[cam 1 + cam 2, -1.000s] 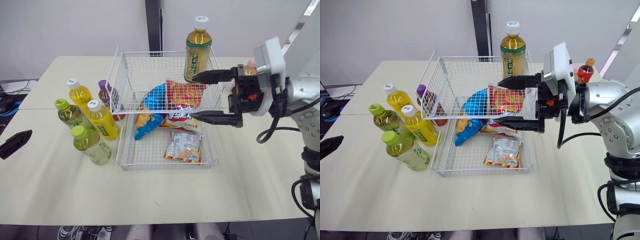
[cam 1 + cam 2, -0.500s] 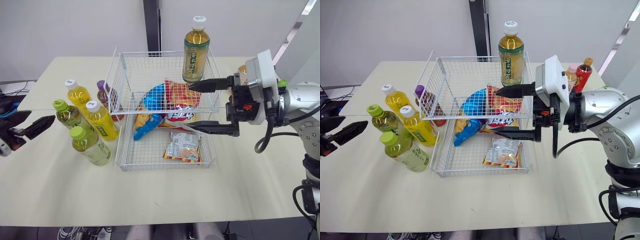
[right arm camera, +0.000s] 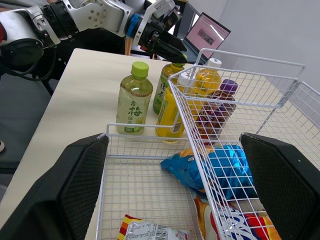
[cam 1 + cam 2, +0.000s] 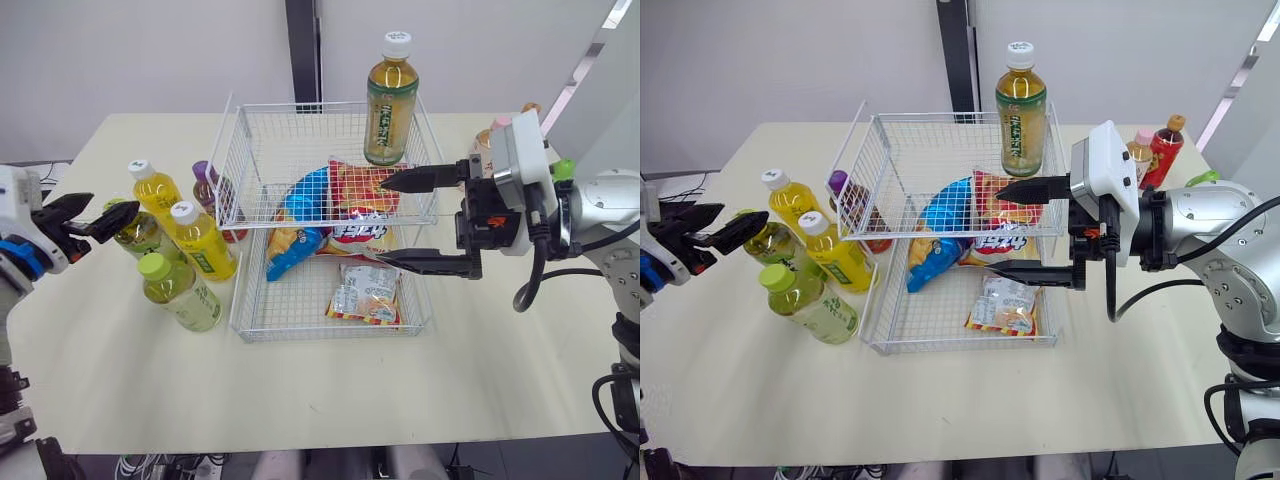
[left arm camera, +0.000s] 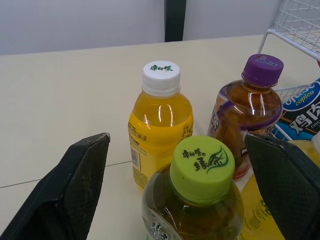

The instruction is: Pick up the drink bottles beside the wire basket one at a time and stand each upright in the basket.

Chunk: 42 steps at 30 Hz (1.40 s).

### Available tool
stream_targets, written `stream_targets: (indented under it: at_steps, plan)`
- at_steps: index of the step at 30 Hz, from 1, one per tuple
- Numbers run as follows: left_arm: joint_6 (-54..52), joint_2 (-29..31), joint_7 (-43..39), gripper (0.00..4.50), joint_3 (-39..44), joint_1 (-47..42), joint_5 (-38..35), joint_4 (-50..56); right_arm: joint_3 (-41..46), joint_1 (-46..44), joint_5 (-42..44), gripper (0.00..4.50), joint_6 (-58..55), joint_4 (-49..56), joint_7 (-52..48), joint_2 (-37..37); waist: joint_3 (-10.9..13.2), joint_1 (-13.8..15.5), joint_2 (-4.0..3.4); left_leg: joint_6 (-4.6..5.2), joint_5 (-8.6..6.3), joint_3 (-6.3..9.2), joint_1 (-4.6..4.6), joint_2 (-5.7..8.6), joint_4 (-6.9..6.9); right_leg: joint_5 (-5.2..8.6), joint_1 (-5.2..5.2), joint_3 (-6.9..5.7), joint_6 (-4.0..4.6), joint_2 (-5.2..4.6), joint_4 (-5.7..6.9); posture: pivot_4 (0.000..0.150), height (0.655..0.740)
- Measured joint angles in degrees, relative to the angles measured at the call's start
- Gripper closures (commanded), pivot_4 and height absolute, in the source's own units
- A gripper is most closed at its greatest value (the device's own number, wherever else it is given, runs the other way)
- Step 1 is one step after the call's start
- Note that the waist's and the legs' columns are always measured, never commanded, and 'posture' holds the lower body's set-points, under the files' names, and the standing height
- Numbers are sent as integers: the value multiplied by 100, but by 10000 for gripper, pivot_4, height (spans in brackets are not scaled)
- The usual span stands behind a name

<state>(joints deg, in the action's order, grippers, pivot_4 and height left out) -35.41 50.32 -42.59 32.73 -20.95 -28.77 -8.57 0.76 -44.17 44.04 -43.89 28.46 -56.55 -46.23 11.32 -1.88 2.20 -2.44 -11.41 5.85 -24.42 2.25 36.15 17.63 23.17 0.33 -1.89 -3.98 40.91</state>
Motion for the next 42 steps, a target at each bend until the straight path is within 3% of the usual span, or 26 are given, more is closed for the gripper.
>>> stream_targets:
  at_steps: [3, 11, 20, 27, 31, 34, 38, 42]
  plan:
    - [61, -22, 50, 5585, -98, -8, -10, -91, 0, 0, 0, 0, 19, -1, -36, -14, 0, -3, 0, 0, 0, 0, 0, 0, 0, 0, 0, 0, 0, 0, 0, 1500, 7308]
    - [104, -28, -57, 30340, -150, -11, -65, -108, 0, 0, -9, 0, 73, -1, -84, -44, 0, -3, 0, 0, 0, 0, 0, -1, 0, 0, 0, 0, 0, 0, 0, 1500, 7308]
    - [-157, 151, -209, 31340, 83, 264, -284, 62, 40, -12, -45, 0, 145, -84, -80, -90, 1, -15, 2, 0, 0, 2, -1, -2, -3, 0, 2, 0, 0, 0, -3, 1500, 7308]
    - [-1116, 1157, -464, 31340, 606, 287, -790, 515, 498, -13, 54, 0, 131, -327, -101, -384, 7, 2, 13, 0, 0, 6, -4, 0, -4, 0, 1, -3, 0, 0, -8, 1500, 7308]
    - [-1398, 1976, -624, 31340, 422, -881, -1002, 204, 576, 13, 48, 0, 132, -461, -110, -531, 7, 15, 16, 0, 0, 5, -5, 6, -3, 0, -2, -13, -3, 5, -10, 1500, 7308]
    - [-1386, 2157, -684, 31340, -543, -2722, -997, -314, 709, 63, 72, 0, 99, -488, -82, -597, 6, 38, 18, -1, 1, -10, -12, 9, 3, -3, -8, -30, -8, 22, -10, 1500, 7308]
    - [-1410, 1640, -829, 31340, -1885, -5071, -639, -1242, 891, 109, 183, 0, 41, -434, 78, -657, 7, 28, 20, -1, 1, 8, -36, 8, 24, -3, -3, -55, -10, 31, -7, 1500, 7308]
    - [-1443, 813, -1018, 31340, -2739, -6431, -232, -1845, 1126, 387, 282, 0, -96, -247, 285, -765, 8, 0, 19, 0, 0, 9, -44, 9, 31, -3, -2, -56, -11, 29, -8, 1500, 7308]
